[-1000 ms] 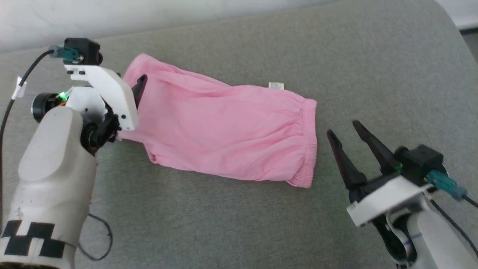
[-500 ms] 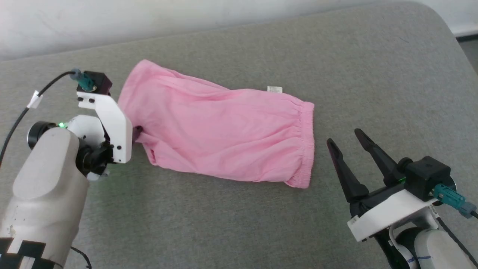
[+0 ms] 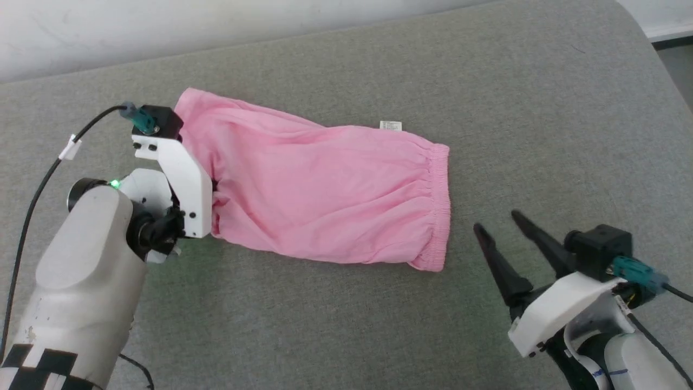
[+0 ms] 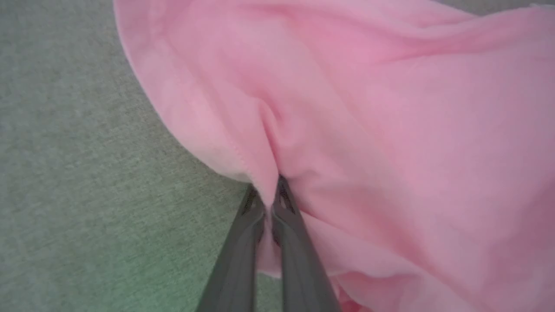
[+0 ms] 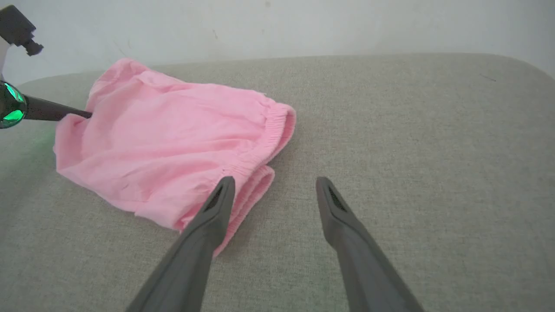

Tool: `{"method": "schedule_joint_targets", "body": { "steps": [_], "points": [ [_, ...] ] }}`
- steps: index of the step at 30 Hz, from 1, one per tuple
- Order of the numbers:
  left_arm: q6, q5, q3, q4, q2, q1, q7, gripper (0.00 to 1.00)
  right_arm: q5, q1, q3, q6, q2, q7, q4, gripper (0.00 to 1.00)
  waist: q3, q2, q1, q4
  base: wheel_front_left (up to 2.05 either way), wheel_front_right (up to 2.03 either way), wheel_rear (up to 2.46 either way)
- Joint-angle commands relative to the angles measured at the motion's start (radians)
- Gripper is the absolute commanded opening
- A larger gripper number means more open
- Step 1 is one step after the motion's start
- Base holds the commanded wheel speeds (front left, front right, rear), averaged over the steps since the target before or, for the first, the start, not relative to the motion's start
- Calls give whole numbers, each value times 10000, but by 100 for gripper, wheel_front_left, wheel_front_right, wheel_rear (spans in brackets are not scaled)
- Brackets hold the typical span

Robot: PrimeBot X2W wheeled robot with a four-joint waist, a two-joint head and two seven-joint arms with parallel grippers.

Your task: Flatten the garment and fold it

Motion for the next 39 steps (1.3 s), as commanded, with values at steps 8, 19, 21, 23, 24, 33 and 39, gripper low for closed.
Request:
{"method": "schedule_joint_targets", "body": {
  "steps": [8,19,21,23,24,33,39],
  "points": [
    [13,167,-38,-279,-91,497,-1416,0,1299,-696,797,-9,-445,1879,912,100,-99,0,0,564,0,0,0],
    [165,291,-67,-1478,-42,624,-1985,0,1955,-2193,1995,-9,-650,3261,3403,100,115,0,0,1182,0,0,0],
    [198,297,-106,-1654,-63,731,-2029,0,2154,-2357,2277,-9,-702,3689,3863,44,154,0,0,1256,0,0,0],
    [249,305,-147,-1828,-82,872,-2068,0,2452,-2447,2519,-9,-747,4125,4147,0,155,0,0,1313,0,0,0],
    [270,305,-167,-1907,-84,953,-2083,0,2575,-2481,2640,-9,-802,4336,4214,0,143,0,0,1340,0,0,0],
    [930,323,183,-3247,220,2507,-3073,0,2709,-2568,2589,-9,-1746,3696,3061,0,-788,0,0,1519,0,0,0],
    [1921,246,453,-5078,566,4987,-3408,0,2737,-1618,2175,-9,-2475,4001,2340,0,-1698,0,0,1800,0,0,0]
  ]
}}
